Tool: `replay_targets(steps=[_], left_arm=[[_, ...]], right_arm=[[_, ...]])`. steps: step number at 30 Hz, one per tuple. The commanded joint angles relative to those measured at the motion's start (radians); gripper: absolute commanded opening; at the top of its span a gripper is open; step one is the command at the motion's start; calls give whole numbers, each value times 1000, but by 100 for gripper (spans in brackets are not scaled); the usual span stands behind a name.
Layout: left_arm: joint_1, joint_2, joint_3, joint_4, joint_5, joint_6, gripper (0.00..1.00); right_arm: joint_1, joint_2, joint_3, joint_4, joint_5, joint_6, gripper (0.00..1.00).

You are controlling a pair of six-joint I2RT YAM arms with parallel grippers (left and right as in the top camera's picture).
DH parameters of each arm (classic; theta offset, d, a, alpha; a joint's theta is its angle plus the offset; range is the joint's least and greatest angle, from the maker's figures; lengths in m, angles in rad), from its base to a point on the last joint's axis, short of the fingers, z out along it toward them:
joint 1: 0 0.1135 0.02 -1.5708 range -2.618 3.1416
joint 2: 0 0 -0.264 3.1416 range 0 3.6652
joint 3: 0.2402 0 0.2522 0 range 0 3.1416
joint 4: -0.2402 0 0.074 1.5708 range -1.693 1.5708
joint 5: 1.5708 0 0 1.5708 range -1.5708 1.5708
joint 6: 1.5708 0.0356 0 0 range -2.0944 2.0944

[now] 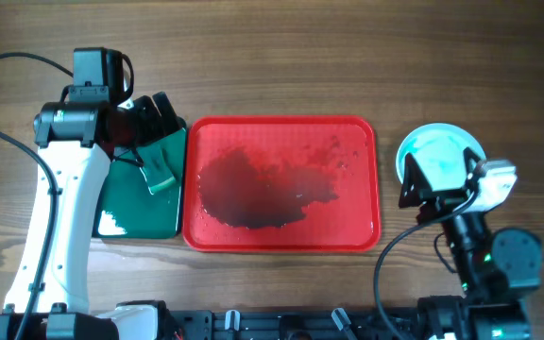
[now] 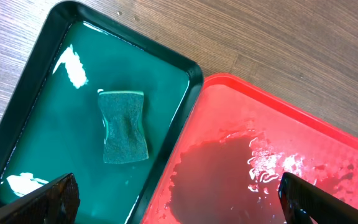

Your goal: Clean dirty plates on tray and stack at the side

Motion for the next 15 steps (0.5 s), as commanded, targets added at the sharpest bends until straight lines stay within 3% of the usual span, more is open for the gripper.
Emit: replay_targets(steps=[1,6,15], left_arm=[[-2,-1,7,0,8,-10,100],[-2,-1,7,0,8,-10,100],[-2,-1,7,0,8,-10,100]], right_arm=[[6,-132,-161,66,-45,-11,100],[36,-240,-315,147,-37,7,100],[44,-286,-396,213,44,8,100]])
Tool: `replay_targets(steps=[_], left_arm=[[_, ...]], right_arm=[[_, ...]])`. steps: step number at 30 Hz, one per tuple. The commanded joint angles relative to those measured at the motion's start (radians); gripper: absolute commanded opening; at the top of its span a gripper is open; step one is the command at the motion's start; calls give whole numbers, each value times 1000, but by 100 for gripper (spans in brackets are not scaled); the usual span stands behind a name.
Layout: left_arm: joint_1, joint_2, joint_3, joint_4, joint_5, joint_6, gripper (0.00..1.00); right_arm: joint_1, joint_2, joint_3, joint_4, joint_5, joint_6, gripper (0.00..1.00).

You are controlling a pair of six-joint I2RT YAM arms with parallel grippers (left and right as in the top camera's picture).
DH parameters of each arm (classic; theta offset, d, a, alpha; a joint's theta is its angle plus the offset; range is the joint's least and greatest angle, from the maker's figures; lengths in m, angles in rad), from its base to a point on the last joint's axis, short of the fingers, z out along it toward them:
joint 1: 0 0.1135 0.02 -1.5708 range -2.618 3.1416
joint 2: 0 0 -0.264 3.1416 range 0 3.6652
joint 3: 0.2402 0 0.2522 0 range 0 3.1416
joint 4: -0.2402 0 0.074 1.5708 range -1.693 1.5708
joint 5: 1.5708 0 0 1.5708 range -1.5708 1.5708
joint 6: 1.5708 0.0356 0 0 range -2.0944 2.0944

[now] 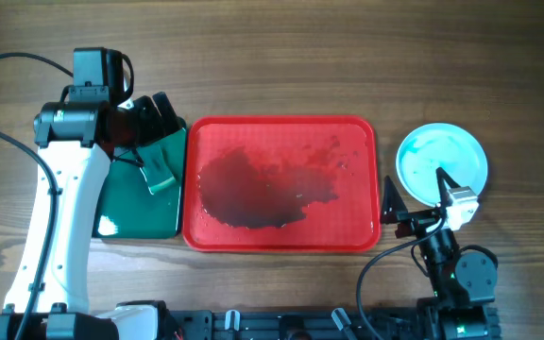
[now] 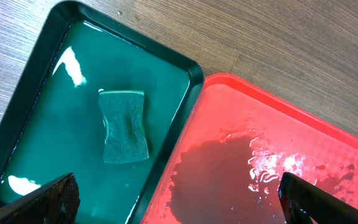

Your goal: Clean dirty plates on tray and stack at the side

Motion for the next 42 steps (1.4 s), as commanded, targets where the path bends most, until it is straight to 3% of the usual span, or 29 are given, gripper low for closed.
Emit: replay_targets(steps=[1,26,32,35,42], left_arm=[[-2,-1,7,1,8,-10,100],[-2,-4,7,2,8,-10,100],[-2,-107,-5,17,-23,-8,100],[-2,-210,-52,114,-23,34,100],[-2,-599,-392,512,-14,150,100]], right_arm=[[8,-17,-11,8,42,4,100],[8,-15,-11,6,40,5,100],[8,-15,-11,6,40,4,100],[8,-15,-11,6,40,5,100],[8,-15,-11,6,40,5,100]])
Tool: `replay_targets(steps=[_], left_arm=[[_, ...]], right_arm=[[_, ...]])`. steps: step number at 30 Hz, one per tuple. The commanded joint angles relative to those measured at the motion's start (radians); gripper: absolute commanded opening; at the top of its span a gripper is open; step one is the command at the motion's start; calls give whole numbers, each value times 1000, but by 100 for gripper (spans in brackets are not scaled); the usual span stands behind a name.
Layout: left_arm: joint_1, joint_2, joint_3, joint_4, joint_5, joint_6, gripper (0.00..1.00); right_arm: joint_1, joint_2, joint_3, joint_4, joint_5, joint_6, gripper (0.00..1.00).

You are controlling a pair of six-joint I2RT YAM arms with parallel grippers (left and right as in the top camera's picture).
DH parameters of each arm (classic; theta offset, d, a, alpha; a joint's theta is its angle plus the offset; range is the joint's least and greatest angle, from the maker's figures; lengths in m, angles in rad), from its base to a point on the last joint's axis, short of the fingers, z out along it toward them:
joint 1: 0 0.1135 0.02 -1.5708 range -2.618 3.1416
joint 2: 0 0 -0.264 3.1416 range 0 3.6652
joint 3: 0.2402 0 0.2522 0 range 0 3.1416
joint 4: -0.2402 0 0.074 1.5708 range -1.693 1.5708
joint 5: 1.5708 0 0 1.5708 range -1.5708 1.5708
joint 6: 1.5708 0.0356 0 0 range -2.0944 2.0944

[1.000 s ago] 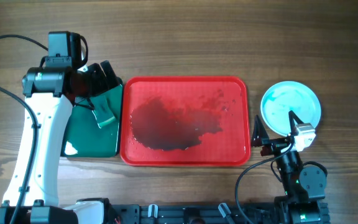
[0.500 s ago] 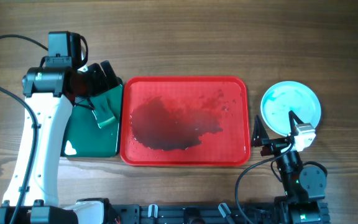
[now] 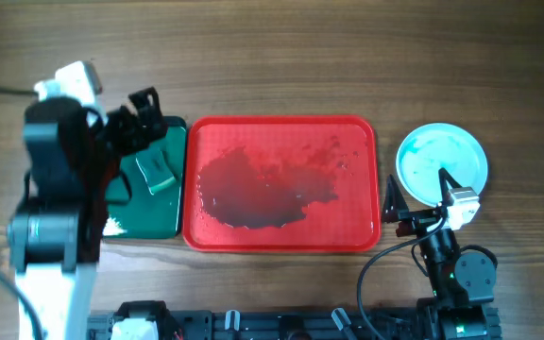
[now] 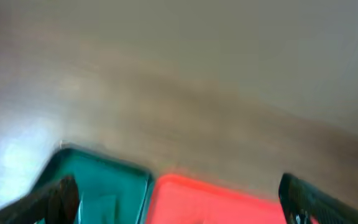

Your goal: Clean dirty plates on tray and stack at the side

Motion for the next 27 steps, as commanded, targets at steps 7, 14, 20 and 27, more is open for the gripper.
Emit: replay_targets(steps=[7,14,20,27], left_arm=[[-3,-421,-542,359,53,126,100],[-5,-756,-922,623,115,209,100],[-31,-887,-1033,628,134,338,100],[-32,-934,-1096,595,132,363,100]], right_arm=[[7,-12,-3,3,15,4,100],[7,-12,-3,3,15,4,100],[7,-12,-3,3,15,4,100],[7,-12,-3,3,15,4,100]])
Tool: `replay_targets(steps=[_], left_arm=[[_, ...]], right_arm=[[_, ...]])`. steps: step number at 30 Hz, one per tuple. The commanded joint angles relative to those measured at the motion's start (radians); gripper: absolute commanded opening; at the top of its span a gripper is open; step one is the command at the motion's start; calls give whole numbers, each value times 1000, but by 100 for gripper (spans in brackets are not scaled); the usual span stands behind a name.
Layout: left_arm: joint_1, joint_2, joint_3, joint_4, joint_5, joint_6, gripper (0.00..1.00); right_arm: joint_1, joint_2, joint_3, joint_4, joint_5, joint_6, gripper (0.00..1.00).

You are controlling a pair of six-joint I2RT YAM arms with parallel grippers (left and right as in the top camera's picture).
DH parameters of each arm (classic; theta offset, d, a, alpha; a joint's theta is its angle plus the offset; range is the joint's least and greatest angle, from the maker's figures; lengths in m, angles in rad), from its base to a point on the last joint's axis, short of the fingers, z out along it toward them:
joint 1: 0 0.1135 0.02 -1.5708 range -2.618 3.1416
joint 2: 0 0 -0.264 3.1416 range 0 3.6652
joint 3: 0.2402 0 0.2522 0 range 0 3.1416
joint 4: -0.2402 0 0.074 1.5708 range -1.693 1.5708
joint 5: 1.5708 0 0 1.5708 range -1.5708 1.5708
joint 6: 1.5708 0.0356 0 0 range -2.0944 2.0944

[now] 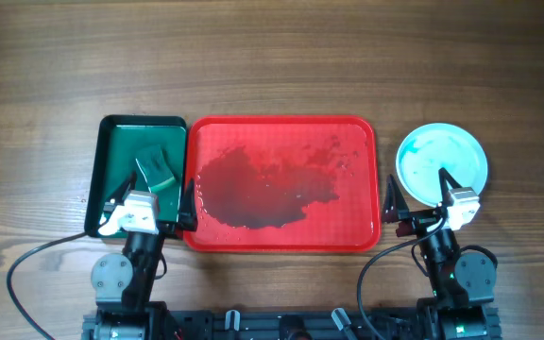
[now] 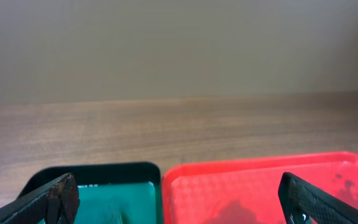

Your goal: Clean dirty plates on tray and stack at the side

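One light blue plate (image 1: 442, 161) lies on the wood to the right of the red tray (image 1: 281, 123). The tray holds only a dark puddle (image 1: 253, 189) and no plates. My left gripper (image 1: 147, 201) sits low at the table's front, open and empty, facing the join of the two trays. In the left wrist view the left gripper (image 2: 179, 205) shows its fingertips (image 2: 58, 198) far apart, with the red tray (image 2: 260, 177) ahead. My right gripper (image 1: 420, 194) rests open at the front, its far finger over the plate's near rim.
A dark green tray (image 1: 144, 121) of water stands against the red tray's left side, with a green sponge (image 1: 159, 172) in it. The green tray (image 2: 98, 169) also shows in the left wrist view. Bare wooden table lies behind the trays.
My left arm stood tall beside the green tray's left side, its wrist view blurred. It is now folded down at the table's front, gripper still open. The right arm and the plate have not moved.
At first my left gripper hung open over the green tray with the sponge lying in it, and my right gripper stood over the blue plate. Then the right arm was back at the front, the plate left on the wood. Now both arms rest at the front.
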Motion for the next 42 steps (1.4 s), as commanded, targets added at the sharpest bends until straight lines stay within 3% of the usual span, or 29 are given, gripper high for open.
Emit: replay_targets(steps=[1,42], left_arm=[[-6,-47,-51,-5,16,37,100],[-6,-72,-55,-27,16,37,100]], right_arm=[[7,-11,-3,3,15,4,100],[7,-11,-3,3,15,4,100]])
